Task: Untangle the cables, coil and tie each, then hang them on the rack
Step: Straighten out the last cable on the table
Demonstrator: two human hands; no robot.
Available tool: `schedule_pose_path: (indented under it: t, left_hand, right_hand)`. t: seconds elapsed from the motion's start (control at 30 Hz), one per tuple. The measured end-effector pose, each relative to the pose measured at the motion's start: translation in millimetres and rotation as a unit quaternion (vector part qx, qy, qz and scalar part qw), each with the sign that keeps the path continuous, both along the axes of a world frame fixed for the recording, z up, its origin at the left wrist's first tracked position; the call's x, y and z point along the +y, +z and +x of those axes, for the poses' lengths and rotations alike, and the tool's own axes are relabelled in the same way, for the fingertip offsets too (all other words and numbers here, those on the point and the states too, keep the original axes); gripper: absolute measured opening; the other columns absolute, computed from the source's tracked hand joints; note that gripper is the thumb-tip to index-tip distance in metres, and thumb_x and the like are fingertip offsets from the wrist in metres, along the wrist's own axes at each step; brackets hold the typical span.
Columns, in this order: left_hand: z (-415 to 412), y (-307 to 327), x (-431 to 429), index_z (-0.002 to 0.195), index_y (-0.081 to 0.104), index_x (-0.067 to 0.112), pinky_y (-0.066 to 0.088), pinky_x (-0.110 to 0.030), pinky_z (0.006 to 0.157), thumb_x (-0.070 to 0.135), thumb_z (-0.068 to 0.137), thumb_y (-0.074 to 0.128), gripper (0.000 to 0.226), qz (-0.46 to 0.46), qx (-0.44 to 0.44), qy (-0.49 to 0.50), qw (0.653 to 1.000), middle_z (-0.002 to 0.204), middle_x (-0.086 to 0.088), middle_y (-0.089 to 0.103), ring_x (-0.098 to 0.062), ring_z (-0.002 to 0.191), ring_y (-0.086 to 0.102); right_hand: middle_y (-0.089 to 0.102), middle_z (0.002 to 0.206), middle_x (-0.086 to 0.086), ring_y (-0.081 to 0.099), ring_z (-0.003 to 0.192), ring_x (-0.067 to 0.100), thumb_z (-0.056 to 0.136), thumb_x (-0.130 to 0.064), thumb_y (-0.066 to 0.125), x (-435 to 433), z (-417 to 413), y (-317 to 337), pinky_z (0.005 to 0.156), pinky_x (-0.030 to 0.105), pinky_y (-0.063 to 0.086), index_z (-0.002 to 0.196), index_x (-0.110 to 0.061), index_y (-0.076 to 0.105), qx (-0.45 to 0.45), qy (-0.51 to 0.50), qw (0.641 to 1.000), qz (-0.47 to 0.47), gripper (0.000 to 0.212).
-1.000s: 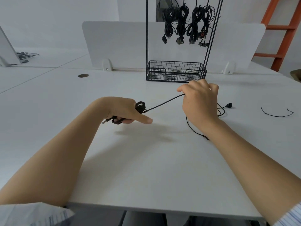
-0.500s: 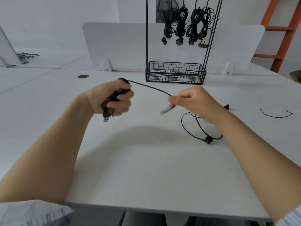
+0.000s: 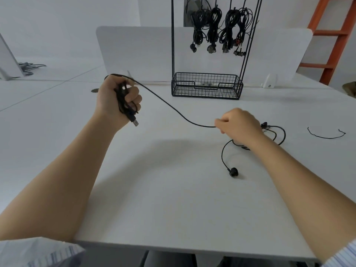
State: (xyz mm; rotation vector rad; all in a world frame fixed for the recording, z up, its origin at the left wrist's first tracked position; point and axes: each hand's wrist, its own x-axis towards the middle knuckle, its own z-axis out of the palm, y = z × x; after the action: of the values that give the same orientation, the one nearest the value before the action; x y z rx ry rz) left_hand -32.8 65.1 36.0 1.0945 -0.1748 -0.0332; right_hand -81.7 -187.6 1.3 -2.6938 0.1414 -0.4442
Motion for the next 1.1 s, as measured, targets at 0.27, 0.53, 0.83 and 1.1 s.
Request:
schedule_pose_path:
  t: [0.27,0.53,0.83,1.1]
  left_hand:
    - [-4,-3,-5,0.05,0.051,0.009,0.028,-0.016,0.047,0.019,0.06,0.041,0.017,-0.152,0.034,0.007,0.988,0.065,-0.005,0.05,-0.015,0.051,0.04]
    - [2,-6,-7,0.05,0.034,0.013,0.044,-0.019,0.054,0.017,0.08,0.037,0.03,-0.155,0.096,0.025,0.983,0.053,-0.004,0.045,-0.02,0.046,0.048]
    - [-4,-6,-23,0.059,0.034,0.017,0.019,-0.011,0.036,0.027,0.089,0.058,0.039,0.298,0.099,-0.033,0.949,0.044,0.0,0.044,-0.01,0.029,0.026]
    - [-23,-8,-36,0.063,0.054,0.007,0.029,-0.023,0.047,0.064,0.065,0.063,0.058,0.651,-0.002,-0.144,0.745,0.043,0.0,0.033,-0.017,0.04,0.029]
  right_hand:
    - [0.048,0.065,0.016,0.04,0.059,0.023,0.085,-0.025,0.047,5,2,-3,0.057,0.028,0.03,0.06,-0.011,0.045,-0.003,0.0,1.0,-0.028,0.029]
    - [0.048,0.066,0.006,0.036,0.06,0.023,0.085,-0.027,0.049,8,3,-9,0.053,0.028,0.025,0.05,-0.015,0.027,0.025,0.029,0.999,-0.03,0.043]
    - [0.045,0.063,0.013,0.034,0.059,0.02,0.086,-0.025,0.051,10,3,-8,0.056,0.028,0.026,0.05,-0.013,0.027,-0.036,0.055,0.997,0.041,0.044]
    - [0.029,0.034,-0.009,0.024,0.03,0.007,0.089,-0.02,0.056,18,-5,4,0.036,0.01,0.021,0.045,-0.012,0.041,-0.059,0.143,0.953,0.261,0.047]
